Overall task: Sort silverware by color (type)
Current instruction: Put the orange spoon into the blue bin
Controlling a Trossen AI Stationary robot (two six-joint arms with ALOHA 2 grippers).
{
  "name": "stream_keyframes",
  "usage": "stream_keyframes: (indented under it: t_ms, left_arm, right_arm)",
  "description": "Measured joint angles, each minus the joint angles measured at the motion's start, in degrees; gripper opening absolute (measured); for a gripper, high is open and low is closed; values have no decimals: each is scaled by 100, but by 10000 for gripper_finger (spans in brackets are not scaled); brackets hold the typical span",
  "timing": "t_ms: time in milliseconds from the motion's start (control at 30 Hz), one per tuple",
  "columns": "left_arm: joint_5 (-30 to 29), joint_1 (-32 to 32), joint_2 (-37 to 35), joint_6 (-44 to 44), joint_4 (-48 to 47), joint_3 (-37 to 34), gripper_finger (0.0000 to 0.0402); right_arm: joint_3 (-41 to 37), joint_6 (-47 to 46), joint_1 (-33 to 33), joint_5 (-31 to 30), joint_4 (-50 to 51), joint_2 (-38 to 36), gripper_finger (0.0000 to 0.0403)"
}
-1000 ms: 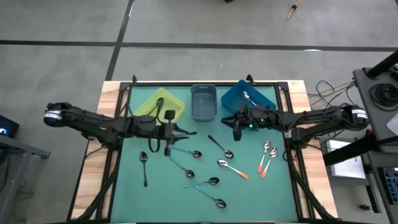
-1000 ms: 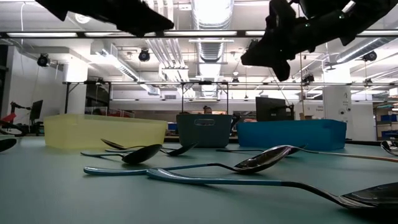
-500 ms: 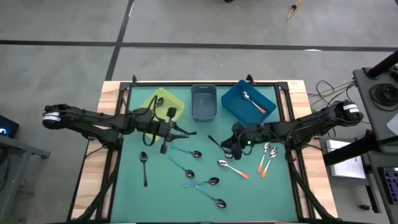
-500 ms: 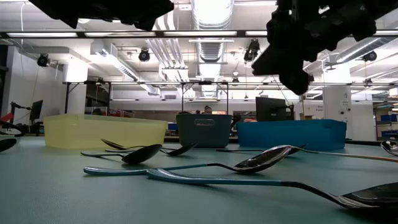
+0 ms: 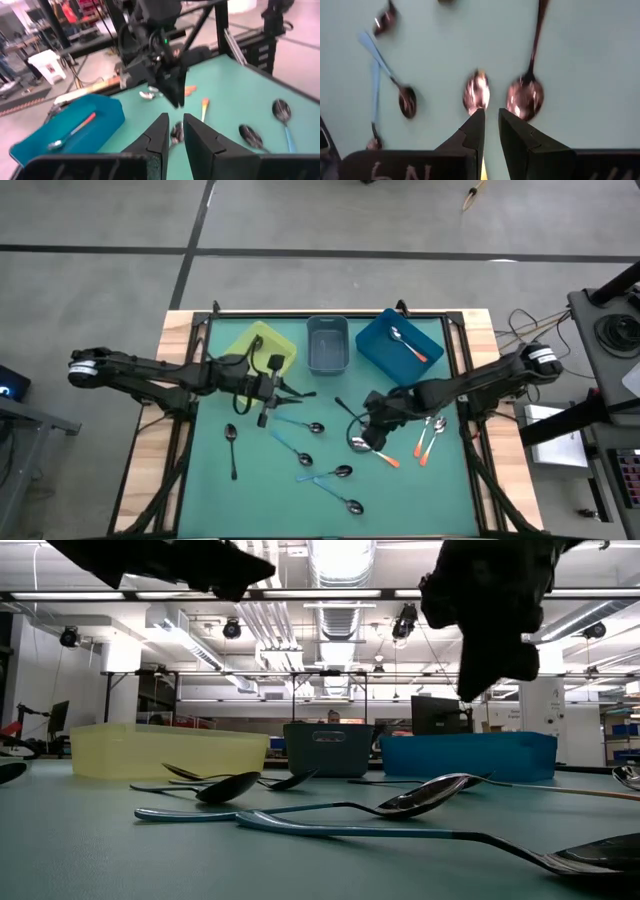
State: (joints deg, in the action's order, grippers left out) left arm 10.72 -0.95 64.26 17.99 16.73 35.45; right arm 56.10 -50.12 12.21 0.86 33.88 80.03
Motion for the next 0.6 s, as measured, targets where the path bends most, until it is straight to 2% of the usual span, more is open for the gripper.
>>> stream_keyframes:
  t_ms: [200, 333, 600]
  left_arm:
    - [-544, 0, -15, 14, -171, 8, 40]
    - [-880, -2, 14, 66, -344, 8, 40]
    - [-1010, -2, 74, 101, -432, 8, 39]
  right_arm:
    - [668, -324, 18, 526, 888, 598, 47]
    - [1038, -185, 157, 841, 1125, 1057, 47]
    - [1480, -247, 488, 918, 1322, 1720, 47]
